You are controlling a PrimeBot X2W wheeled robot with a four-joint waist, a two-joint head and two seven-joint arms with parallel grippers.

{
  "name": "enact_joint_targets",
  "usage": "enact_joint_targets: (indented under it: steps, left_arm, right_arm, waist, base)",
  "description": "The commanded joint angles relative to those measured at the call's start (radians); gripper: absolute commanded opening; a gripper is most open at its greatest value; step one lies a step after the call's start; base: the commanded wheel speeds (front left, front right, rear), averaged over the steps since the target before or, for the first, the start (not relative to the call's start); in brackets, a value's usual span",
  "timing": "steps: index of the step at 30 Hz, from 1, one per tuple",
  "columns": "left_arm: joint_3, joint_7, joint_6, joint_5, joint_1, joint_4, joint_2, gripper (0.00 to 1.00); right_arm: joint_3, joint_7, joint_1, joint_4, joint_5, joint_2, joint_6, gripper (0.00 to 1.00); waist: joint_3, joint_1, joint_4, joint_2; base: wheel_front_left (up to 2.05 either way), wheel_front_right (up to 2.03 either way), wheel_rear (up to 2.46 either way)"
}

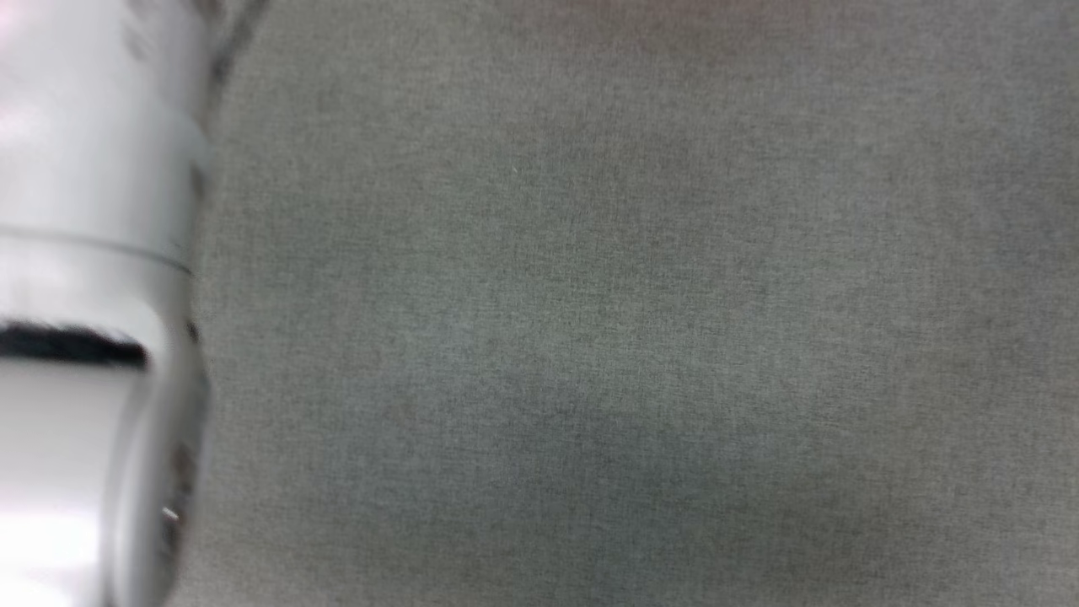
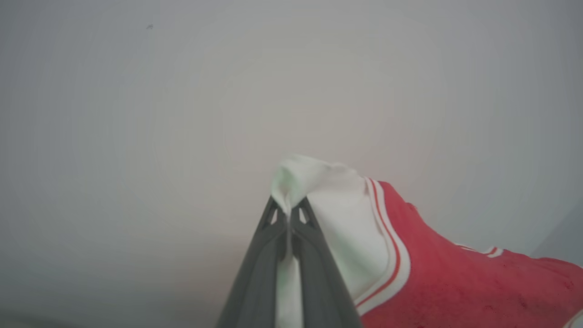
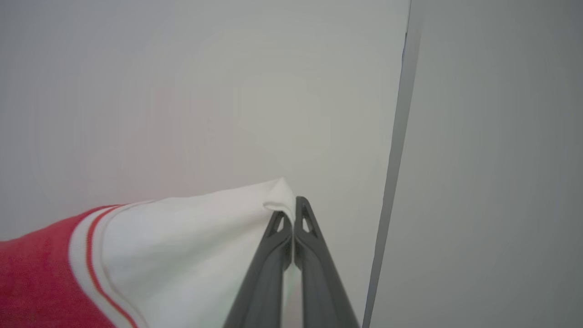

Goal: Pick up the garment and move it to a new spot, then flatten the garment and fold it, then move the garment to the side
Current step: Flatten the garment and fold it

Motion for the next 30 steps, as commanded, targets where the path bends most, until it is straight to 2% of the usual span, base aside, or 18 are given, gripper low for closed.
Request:
enact_joint_targets:
  steps: [1,6,10,14,18,21,25,30]
  left_arm:
    - [-0.017,0.017,-0.009,-0.039,0.046,-0.047,-0.009,0.0]
    - [-0.099,0.105,-0.006,-0.208,0.328,-0.263,0.041,0.0]
    - [-0.147,0.118,-0.006,-0.324,0.568,-0.43,0.101,0.0]
    - [-0.18,0.119,-0.006,-0.401,0.788,-0.558,0.141,0.0]
    - [-0.2,0.101,-0.006,-0.427,0.976,-0.664,0.176,0.0]
    - [-0.192,0.09,-0.006,-0.457,1.097,-0.728,0.191,0.0]
    - [-0.186,0.084,0.004,-0.482,1.25,-0.814,0.211,0.0]
    - [-0.178,0.08,0.035,-0.506,1.411,-0.922,0.234,0.0]
  right_arm:
    - [0.03,-0.014,0.045,-0.009,0.028,0.001,-0.001,0.0]
    - [0.18,-0.024,0.276,-0.117,0.171,-0.012,-0.001,0.0]
    - [0.291,0.004,0.513,-0.282,0.319,-0.077,-0.001,0.0]
    - [0.316,0.037,0.747,-0.453,0.454,-0.158,-0.001,0.0]
    - [0.282,0.072,0.969,-0.604,0.526,-0.226,-0.001,0.0]
    - [0.241,0.1,1.128,-0.711,0.522,-0.263,-0.001,0.0]
    - [0.157,0.155,1.321,-0.848,0.513,-0.259,-0.001,0.0]
    - [0.029,0.247,1.526,-1.019,0.472,-0.214,-0.001,0.0]
  waist:
    - [-0.023,0.0,0.004,-0.0001]
    - [-0.083,0.0,-0.003,-0.0001]
    - [-0.144,0.0,-0.008,-0.0001]
    - [-0.202,0.0,-0.01,-0.0001]
    - [-0.252,0.0,-0.014,-0.0001]
    - [-0.285,0.0,-0.016,-0.0001]
    - [-0.314,0.0,-0.029,-0.0001]
    - [-0.326,0.0,-0.043,-0.0001]
  base:
    - [0.0,0.0,0.0]
    - [0.0,0.0,0.0]
    - [0.0,0.0,0.0]
    - [0.0,0.0,0.0]
    - [0.0,0.0,0.0]
    - [0.0,0.0,0.0]
    - [0.0,0.0,0.0]
    - [0.0,0.0,0.0]
